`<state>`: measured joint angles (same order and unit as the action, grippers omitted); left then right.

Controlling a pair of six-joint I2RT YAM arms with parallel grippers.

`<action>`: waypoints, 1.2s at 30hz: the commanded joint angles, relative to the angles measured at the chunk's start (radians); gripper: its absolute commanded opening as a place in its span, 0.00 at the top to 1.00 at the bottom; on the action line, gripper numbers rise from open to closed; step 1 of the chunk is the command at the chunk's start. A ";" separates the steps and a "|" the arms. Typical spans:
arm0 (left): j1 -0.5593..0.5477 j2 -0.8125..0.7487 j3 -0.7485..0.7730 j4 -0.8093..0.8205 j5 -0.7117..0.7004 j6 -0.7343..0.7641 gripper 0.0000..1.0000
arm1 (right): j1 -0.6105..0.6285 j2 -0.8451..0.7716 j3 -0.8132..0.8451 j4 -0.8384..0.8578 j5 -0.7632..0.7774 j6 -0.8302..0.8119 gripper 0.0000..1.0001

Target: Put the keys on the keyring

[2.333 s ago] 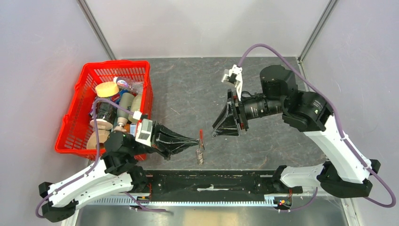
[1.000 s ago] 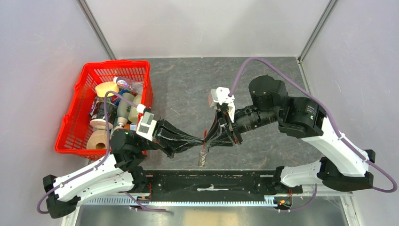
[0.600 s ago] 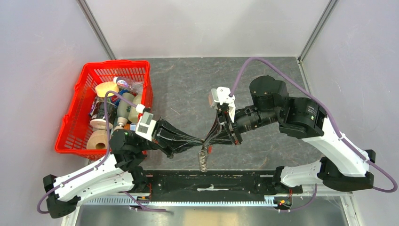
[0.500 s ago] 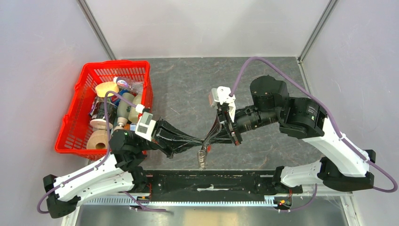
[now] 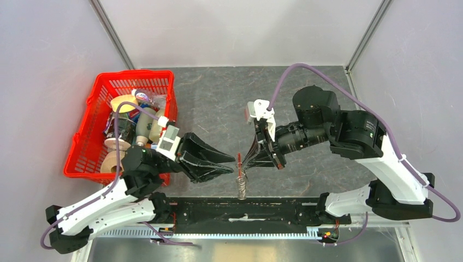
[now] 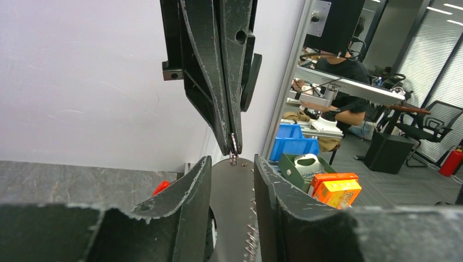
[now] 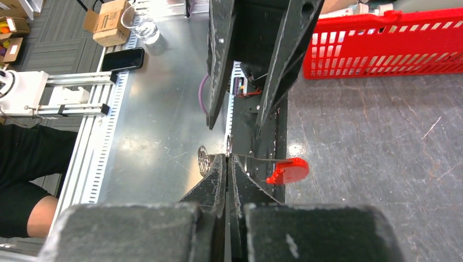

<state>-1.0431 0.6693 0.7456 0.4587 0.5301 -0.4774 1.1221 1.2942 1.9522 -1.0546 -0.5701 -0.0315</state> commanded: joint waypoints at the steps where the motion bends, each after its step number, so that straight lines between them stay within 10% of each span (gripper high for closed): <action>1: -0.001 -0.027 0.114 -0.213 0.010 0.057 0.58 | 0.005 -0.006 0.051 -0.054 -0.004 0.007 1.00; 23: -0.001 0.104 0.314 -0.584 0.021 0.105 0.64 | 0.017 0.080 0.130 -0.175 0.030 0.005 1.00; 36: -0.001 0.121 0.327 -0.608 0.047 0.123 0.90 | 0.030 0.111 0.151 -0.191 0.047 0.001 1.00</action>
<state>-1.0431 0.7807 1.0359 -0.1345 0.5545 -0.3946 1.1397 1.4014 2.0583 -1.2583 -0.5159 -0.0269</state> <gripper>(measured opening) 0.175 0.010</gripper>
